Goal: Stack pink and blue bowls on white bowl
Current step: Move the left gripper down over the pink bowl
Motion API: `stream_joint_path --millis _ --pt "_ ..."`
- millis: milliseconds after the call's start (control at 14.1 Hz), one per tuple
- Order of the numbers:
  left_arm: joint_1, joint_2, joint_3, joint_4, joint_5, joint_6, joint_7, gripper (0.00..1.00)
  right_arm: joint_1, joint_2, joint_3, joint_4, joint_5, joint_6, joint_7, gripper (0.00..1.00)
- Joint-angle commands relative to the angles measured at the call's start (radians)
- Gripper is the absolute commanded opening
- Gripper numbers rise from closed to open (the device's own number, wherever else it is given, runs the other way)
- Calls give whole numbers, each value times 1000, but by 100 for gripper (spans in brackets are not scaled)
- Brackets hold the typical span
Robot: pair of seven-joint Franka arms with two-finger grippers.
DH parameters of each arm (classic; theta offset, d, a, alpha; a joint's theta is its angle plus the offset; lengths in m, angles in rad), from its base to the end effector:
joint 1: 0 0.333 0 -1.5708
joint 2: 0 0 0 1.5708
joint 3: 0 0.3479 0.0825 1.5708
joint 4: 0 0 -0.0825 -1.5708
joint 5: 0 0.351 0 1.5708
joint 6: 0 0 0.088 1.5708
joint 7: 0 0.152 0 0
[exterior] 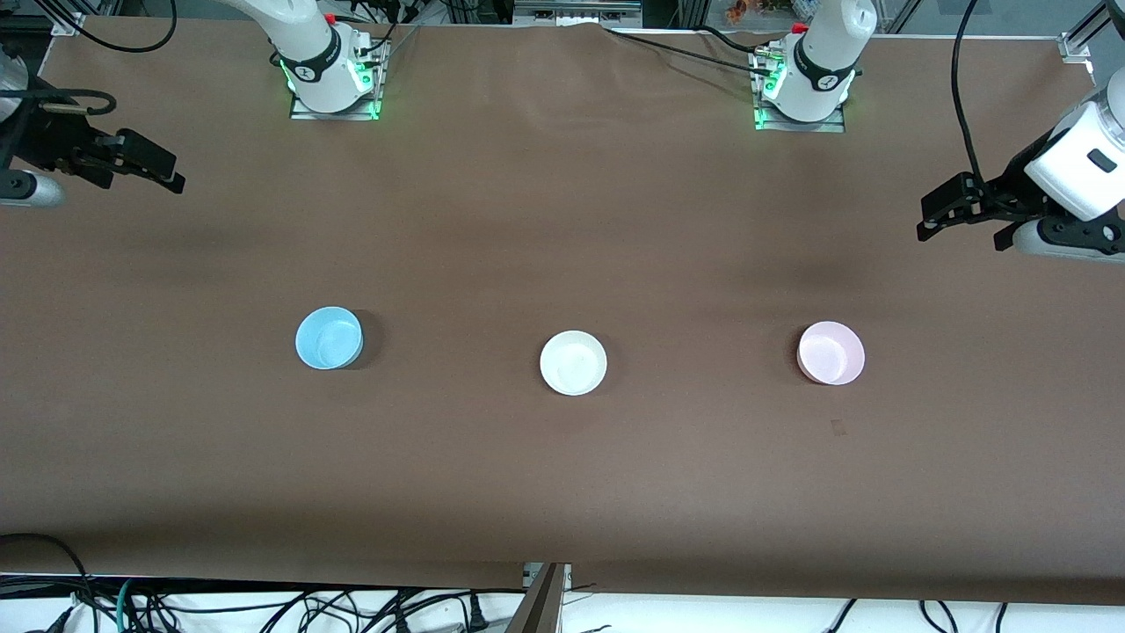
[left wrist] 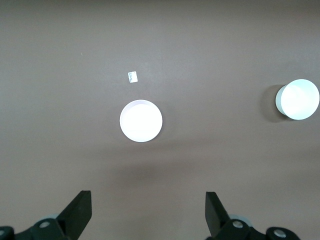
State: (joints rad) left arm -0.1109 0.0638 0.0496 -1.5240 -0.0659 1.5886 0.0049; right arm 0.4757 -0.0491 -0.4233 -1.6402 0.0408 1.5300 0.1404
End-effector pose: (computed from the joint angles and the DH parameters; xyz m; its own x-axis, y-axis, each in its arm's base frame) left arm 0.5433 -0.0442 0.5999 0.9979 -0.0651 0.0012 -0.0650 -0.9959 0.0627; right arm 0.4969 0.0272 0.6008 0.9937 -0.0843 -0.0732 -0.0882 -0.9948 -0.0512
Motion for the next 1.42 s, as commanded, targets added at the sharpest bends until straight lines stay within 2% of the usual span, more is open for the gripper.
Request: stream_joint_path --millis 0,142,213,355,567,638,851,1135,1348 --pt "10 8 -4 35 -5 -27 4 100 4 9 6 -7 -6 27 -18 100" --pt "10 8 -4 35 -5 -27 4 100 0 21 17 -12 -9 41 -18 100" --pt "13 10 -2 34 -5 -27 4 100 -37 25 49 -12 -10 44 -18 100" --pt "20 13 -4 33 -5 -27 3 100 -174 25 197 -7 -15 36 -18 100" --pt "28 11 -4 25 -5 -27 3 100 -331 23 349 -7 -13 38 -18 100" --pt "28 11 -4 24 -3 -29 4 100 -363 23 379 -7 -13 36 -18 100" --pt "31 13 -2 19 -3 -29 4 100 -364 25 382 5 -15 33 -19 100" --pt "71 68 -4 19 -3 -16 17 100 -362 31 383 16 -19 38 -18 100" --pt "94 152 -2 4 -2 89 18 100 -358 43 386 51 -42 32 -21 100"
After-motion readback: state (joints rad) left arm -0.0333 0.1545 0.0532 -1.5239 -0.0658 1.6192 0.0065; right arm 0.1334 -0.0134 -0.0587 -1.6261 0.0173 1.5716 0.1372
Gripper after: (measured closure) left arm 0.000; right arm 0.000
